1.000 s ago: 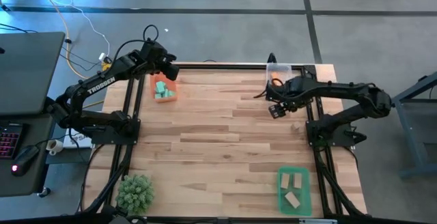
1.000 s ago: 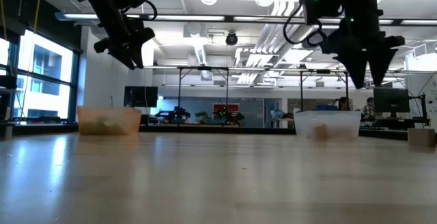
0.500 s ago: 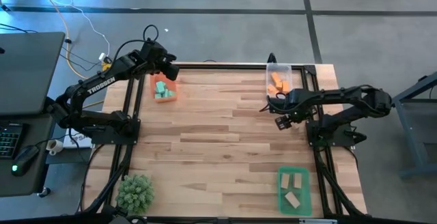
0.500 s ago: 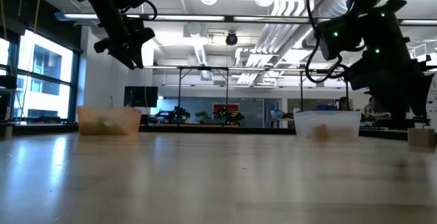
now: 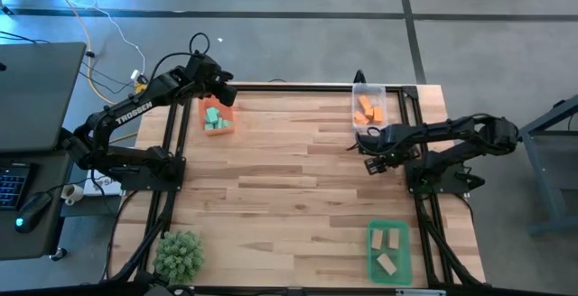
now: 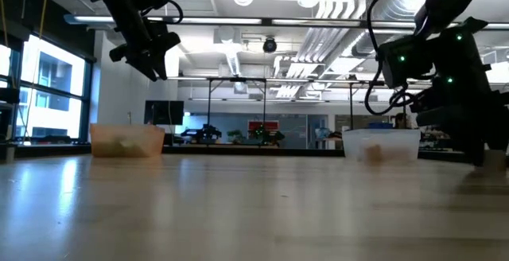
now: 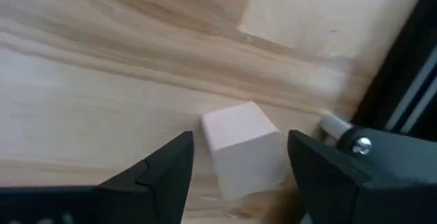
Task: Sort & place blocks by color
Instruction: Put the brown block into the light green bin
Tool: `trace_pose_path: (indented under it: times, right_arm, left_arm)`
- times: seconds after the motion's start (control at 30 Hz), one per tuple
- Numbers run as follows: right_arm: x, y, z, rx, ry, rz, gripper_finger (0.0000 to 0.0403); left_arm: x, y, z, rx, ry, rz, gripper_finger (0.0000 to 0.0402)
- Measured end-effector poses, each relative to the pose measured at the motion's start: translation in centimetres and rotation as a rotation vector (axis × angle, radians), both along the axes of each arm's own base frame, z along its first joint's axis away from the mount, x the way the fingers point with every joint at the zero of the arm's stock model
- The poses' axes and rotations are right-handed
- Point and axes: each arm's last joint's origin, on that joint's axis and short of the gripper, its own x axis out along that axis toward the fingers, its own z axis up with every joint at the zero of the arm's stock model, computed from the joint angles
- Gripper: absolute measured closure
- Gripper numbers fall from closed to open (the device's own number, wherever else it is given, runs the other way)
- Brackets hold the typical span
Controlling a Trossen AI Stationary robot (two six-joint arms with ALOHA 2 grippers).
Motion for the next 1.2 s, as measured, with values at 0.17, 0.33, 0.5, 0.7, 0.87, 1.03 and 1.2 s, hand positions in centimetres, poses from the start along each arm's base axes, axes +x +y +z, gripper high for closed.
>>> trace_pose_path:
  times: [0.17, 0.33, 0.5, 0.7, 0.87, 1.03, 1.2]
  right_arm:
    - [0.0, 0.0, -0.3, -0.005, -0.012, -0.013, 0.0218]
    - [0.0, 0.0, -0.2, -0.004, -0.016, -0.029, 0.0292]
    - [0.6, 0.2, 0.4, 0.026, -0.039, -0.019, 0.0297]
    - [3.3, 2.0, 3.5, 0.011, -0.14, 0.043, 0.0297]
    - [5.1, 5.0, 6.2, -0.002, -0.233, 0.096, 0.0297]
    - [5.6, 8.7, 8.1, 0.022, -0.304, 0.154, 0.0297]
    - [5.3, 12.2, 9.3, 0.093, -0.346, 0.226, 0.0296]
  left_arm:
    - [0.0, 0.0, 0.0, 0.0, 0.0, 0.0, 0.0248]
    - [0.0, 0.0, 0.0, 0.0, 0.0, 0.0, 0.0248]
    - [0.0, 0.0, 0.0, 0.0, 0.0, 0.0, 0.0248]
    - [0.0, 0.0, 0.0, 0.001, 0.0, 0.0, 0.0248]
    - [0.0, 0.0, 0.0, 0.001, 0.0, 0.0, 0.0248]
    - [0.0, 0.0, 0.0, 0.0, 0.0, 0.0, 0.0248]
    - [0.0, 0.0, 0.0, 0.001, 0.0, -0.001, 0.0248]
